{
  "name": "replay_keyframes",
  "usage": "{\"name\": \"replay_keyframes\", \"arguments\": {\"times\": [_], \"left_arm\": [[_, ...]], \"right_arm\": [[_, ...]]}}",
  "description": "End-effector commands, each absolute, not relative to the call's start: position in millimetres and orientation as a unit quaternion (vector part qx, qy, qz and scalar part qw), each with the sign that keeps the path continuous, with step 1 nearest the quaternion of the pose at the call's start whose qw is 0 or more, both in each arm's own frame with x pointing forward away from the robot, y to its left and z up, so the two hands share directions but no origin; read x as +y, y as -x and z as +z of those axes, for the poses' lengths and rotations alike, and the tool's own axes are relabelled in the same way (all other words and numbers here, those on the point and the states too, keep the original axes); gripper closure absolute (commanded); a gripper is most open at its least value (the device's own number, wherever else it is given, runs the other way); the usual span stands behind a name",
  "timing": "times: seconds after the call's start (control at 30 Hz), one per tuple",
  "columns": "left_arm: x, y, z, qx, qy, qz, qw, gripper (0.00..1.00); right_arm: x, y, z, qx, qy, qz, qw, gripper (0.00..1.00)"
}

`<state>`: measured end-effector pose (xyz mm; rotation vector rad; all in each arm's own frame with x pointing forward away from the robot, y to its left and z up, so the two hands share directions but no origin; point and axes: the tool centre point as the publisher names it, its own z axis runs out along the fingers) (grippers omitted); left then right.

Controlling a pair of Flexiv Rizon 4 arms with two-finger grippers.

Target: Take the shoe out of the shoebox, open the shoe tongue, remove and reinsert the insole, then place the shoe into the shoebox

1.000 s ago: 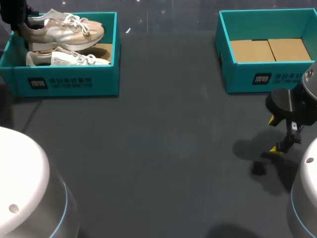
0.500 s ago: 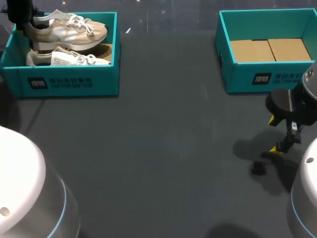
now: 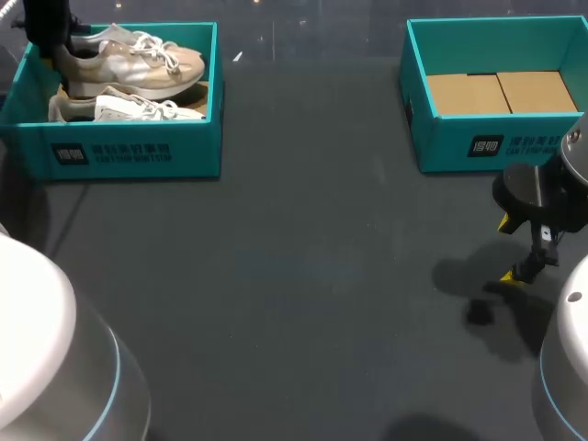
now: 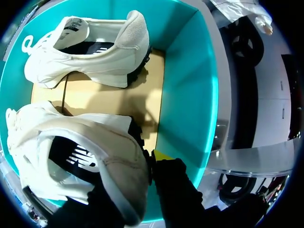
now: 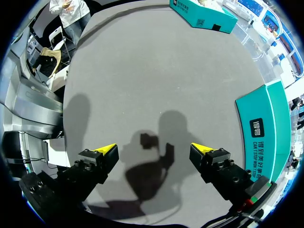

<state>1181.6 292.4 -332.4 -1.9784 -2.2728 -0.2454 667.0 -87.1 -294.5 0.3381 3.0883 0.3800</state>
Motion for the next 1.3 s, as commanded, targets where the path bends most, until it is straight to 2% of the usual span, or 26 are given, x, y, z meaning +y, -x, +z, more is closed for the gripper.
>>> {"name": "replay_keyframes", "arguments": {"times": [0.03,0.97,1.1,1.3], "left_arm": [[293,-1189,-340,-0.748,0.656,-0.076,0.068,1.00],[291,-1184,-377,-0.746,0.661,-0.053,0.056,1.00],[291,-1184,-378,-0.746,0.662,-0.051,0.056,0.81],[288,-1182,-373,-0.745,0.663,-0.048,0.048,0.61]], "right_arm": [[-87,-666,-295,0.987,-0.108,0.121,0.007,0.00],[-87,-666,-295,0.987,-0.108,0.121,0.007,0.00],[-87,-666,-295,0.987,-0.108,0.121,0.007,0.00],[-87,-666,-295,0.987,-0.108,0.121,0.007,0.00]]}}
